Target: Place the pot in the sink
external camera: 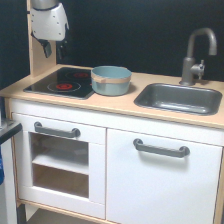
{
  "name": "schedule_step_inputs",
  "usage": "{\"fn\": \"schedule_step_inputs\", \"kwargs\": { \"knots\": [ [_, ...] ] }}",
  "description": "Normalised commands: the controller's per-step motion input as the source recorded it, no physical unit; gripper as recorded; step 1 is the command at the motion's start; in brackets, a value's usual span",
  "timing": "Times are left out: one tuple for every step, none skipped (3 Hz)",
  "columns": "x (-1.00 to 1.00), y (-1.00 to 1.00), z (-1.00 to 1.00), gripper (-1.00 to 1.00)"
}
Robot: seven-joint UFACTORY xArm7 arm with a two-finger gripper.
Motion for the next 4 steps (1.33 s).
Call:
{"fn": "schedule_step_inputs", "kwargs": {
  "knots": [
    [0.91,0.3,-0.01,1.0],
    [0.73,0.25,-0.14,1.0],
    [0.55,0.22,-0.24,1.0],
    [0.39,0.07,-0.48,1.0]
  ]
}}
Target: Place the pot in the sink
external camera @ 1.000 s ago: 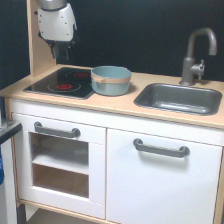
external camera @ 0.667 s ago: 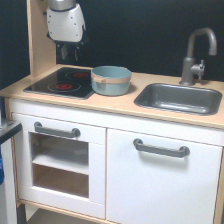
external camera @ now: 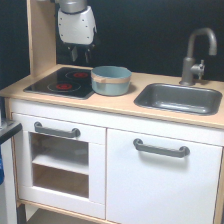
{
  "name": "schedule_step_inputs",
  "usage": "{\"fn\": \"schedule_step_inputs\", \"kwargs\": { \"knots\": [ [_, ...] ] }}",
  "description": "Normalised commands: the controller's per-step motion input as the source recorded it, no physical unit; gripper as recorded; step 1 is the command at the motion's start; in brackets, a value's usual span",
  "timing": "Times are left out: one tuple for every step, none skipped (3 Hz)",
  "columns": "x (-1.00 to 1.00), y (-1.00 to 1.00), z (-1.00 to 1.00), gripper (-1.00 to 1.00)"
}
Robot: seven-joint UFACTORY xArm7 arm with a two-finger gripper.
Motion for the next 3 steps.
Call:
{"fn": "schedule_step_inputs", "kwargs": {
  "knots": [
    [0.27,0.08,-0.66,1.0],
    [0.22,0.11,-0.81,1.0],
    [0.02,0.09,-0.81,1.0]
  ]
}}
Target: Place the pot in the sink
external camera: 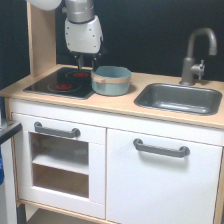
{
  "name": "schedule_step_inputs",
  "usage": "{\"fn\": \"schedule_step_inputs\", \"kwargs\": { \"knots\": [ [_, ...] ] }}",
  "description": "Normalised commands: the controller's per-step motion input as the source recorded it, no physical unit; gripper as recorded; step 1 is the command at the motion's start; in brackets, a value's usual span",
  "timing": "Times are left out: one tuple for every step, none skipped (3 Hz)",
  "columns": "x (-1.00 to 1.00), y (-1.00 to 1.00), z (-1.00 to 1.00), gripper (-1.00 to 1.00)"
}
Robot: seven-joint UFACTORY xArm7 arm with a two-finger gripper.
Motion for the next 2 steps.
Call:
{"fn": "schedule_step_inputs", "kwargs": {
  "knots": [
    [-0.06,0.04,-0.78,1.0],
    [0.08,-0.02,-0.6,0.99]
  ]
}}
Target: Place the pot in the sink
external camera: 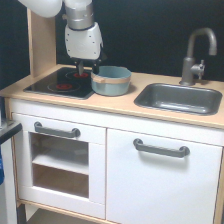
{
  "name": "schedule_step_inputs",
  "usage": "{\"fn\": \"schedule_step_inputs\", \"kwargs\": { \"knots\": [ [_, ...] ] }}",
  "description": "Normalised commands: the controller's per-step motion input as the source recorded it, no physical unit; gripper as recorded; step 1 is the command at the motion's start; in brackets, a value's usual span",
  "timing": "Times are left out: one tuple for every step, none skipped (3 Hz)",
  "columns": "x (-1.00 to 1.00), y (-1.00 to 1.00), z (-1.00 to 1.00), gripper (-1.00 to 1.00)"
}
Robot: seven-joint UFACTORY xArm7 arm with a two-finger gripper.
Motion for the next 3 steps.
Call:
{"fn": "schedule_step_inputs", "kwargs": {
  "knots": [
    [0.2,0.04,-0.55,-0.22],
    [0.18,0.05,-0.38,-0.96],
    [0.03,0.05,0.34,-0.99]
  ]
}}
